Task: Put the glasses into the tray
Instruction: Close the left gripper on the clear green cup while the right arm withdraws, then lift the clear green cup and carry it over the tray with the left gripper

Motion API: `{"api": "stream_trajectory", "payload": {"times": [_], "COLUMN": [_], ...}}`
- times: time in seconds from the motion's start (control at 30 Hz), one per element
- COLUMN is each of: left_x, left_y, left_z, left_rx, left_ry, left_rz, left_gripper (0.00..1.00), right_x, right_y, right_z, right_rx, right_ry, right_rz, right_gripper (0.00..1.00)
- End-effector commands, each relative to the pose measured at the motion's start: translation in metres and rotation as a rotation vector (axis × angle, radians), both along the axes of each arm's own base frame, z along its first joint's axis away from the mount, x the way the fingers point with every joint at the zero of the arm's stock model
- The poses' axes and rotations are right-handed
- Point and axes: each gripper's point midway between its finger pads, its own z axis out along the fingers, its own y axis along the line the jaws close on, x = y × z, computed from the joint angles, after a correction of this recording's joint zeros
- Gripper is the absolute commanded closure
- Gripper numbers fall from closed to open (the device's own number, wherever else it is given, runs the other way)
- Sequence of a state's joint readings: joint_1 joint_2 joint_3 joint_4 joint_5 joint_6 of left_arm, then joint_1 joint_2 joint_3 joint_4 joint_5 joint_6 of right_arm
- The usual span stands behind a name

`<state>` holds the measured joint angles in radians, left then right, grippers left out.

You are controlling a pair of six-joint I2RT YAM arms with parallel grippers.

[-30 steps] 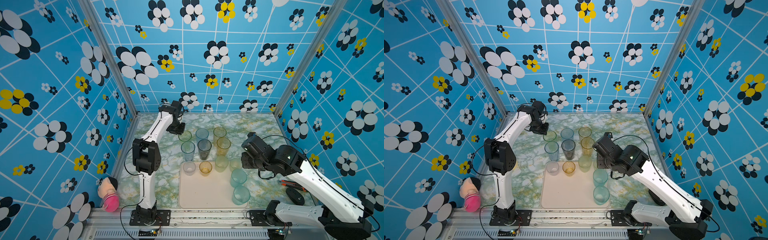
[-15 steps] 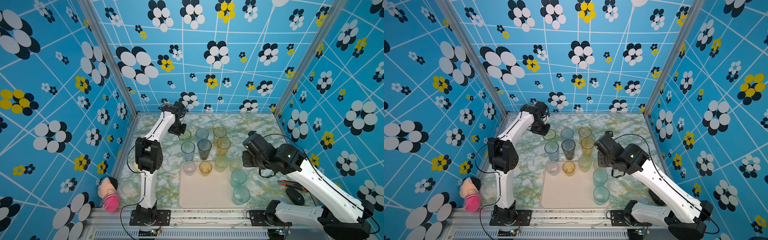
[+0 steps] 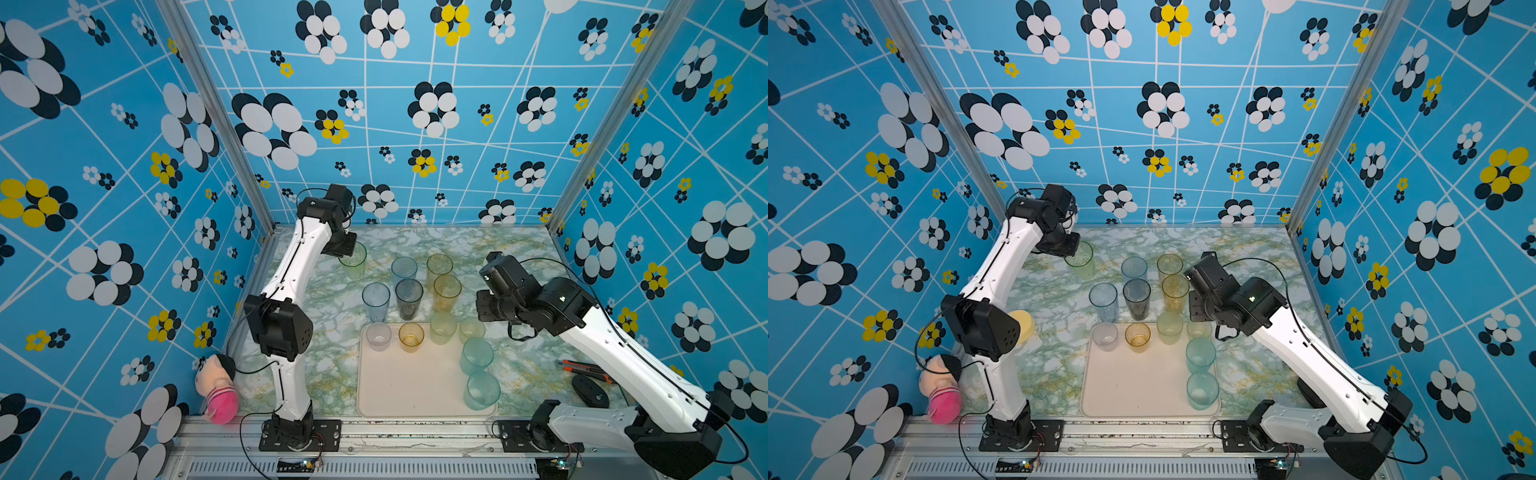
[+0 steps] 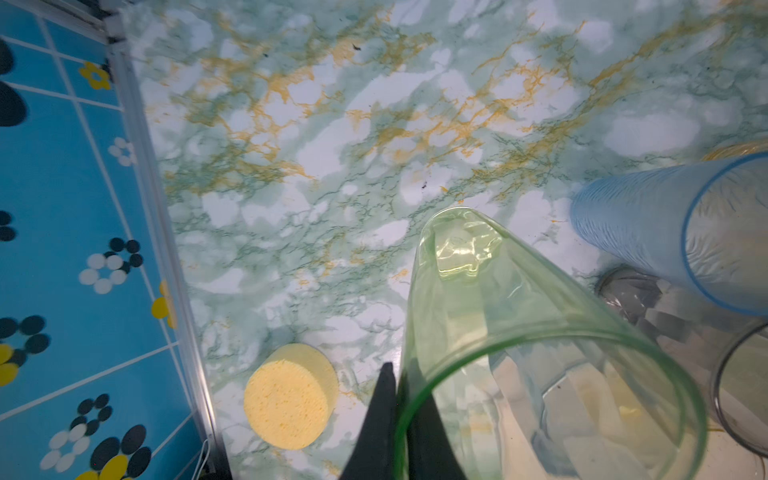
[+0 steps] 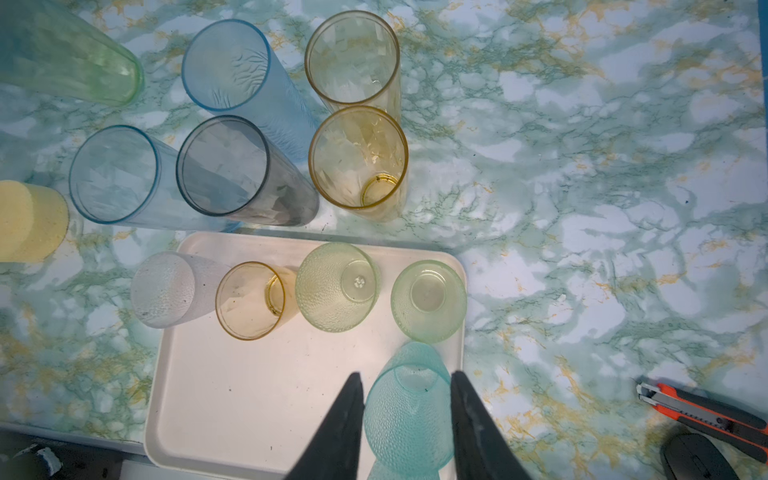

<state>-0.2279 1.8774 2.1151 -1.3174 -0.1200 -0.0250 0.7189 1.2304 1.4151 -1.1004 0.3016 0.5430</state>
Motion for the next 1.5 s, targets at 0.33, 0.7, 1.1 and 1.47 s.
{"api": "stream_trajectory", "payload": {"times": [0.33,0.7,1.1,1.47], "left_x": [-0.196,-0.250,-0.232,-0.227], "left_y": [-0.009,-0.069,-0.105,-0.179], "left_z": [0.032,-0.054,-0.089,-0.069], "left_rx": [0.076,-0.041,-0.116,-0.118], "left_ry": [0.102,0.152,0.136,0.198], "left_rz": [-0.034,-0.055,-0.067,-0.260], "left_gripper": [1.00,1.00,1.00,1.00], "right_x": [0.053,0.078,0.078,0.079], "right_y": [-0.026,0.004,0.006,0.004], "right_z": [0.044,0.042,0.034,0.035], "right_rx": [0.058,0.139,0.117,0.096], "right_ry": [-0.114,-0.045,-0.021,-0.020], "right_rz": [-0.025,0.069,0.090,0.093], "right_gripper": [0.64,0.66,0.66,0.66]}}
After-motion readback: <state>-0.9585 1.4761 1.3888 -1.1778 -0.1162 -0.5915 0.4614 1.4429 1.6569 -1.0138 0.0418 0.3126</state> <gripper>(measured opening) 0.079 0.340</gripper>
